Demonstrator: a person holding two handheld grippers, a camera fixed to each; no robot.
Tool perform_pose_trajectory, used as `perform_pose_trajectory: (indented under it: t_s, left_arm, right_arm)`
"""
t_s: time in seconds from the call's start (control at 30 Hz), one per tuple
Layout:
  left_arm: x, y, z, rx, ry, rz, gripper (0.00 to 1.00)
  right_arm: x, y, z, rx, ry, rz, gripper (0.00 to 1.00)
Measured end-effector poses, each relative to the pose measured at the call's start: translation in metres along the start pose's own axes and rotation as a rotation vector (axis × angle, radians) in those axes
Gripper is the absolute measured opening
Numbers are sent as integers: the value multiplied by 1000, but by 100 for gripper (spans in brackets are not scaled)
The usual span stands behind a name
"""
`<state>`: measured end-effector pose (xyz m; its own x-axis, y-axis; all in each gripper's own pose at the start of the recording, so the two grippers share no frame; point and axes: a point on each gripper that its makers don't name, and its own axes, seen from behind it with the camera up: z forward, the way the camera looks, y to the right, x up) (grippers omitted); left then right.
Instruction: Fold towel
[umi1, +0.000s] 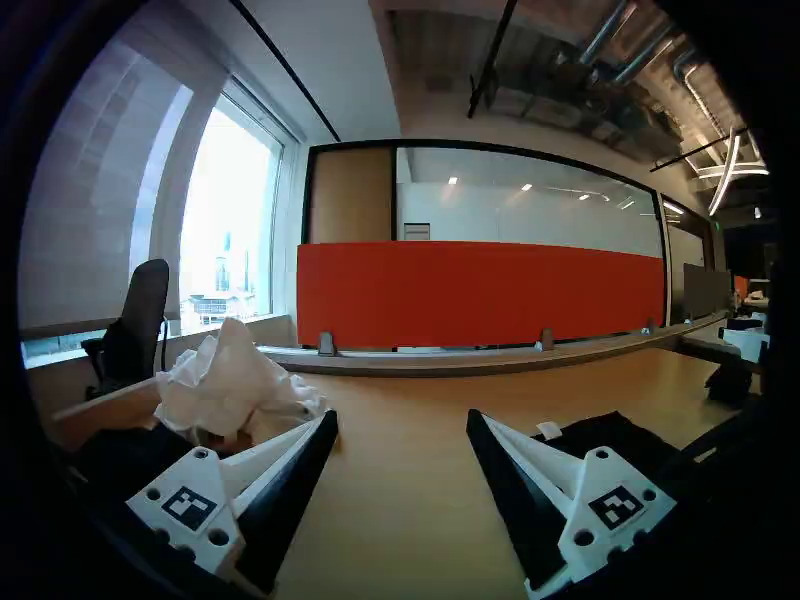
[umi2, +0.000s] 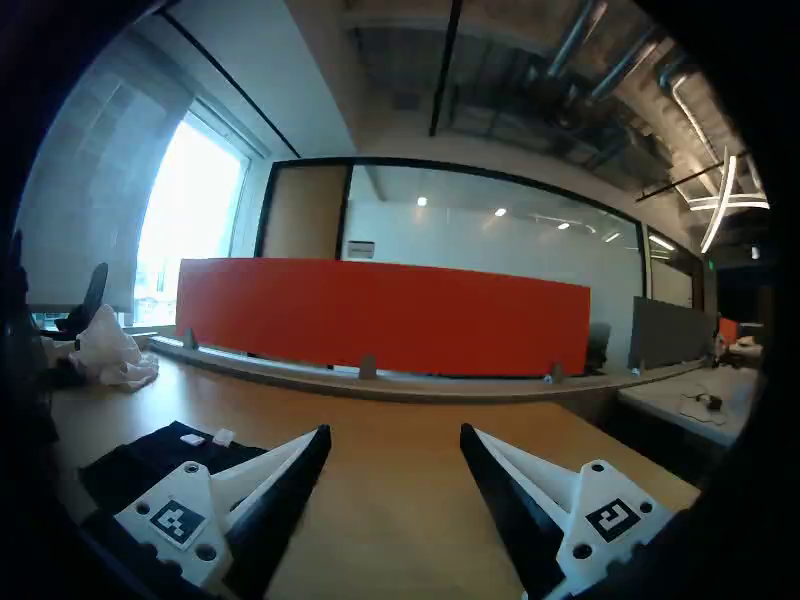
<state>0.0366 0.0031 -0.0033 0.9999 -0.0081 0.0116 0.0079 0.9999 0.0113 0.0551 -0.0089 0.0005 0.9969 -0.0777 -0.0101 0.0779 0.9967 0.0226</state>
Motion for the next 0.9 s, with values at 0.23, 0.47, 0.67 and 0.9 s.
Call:
perform_pose_trajectory:
  t_s: [0.23, 0.47, 0.67, 0.9]
  left_arm:
    - [62, 3, -2, -9, -2, 4, 96]
    - [130, -1, -5, 1, 7, -4, 96]
    - [161, -3, -8, 8, 12, -13, 96]
    - [167, -2, -8, 5, -8, -20, 96]
  right_arm:
    - [56, -3, 3, 0, -16, 15, 100]
    - [115, -9, 5, 3, -24, 31, 100]
    - [143, -13, 5, 11, -44, 42, 100]
    - [152, -14, 6, 29, -72, 26, 100]
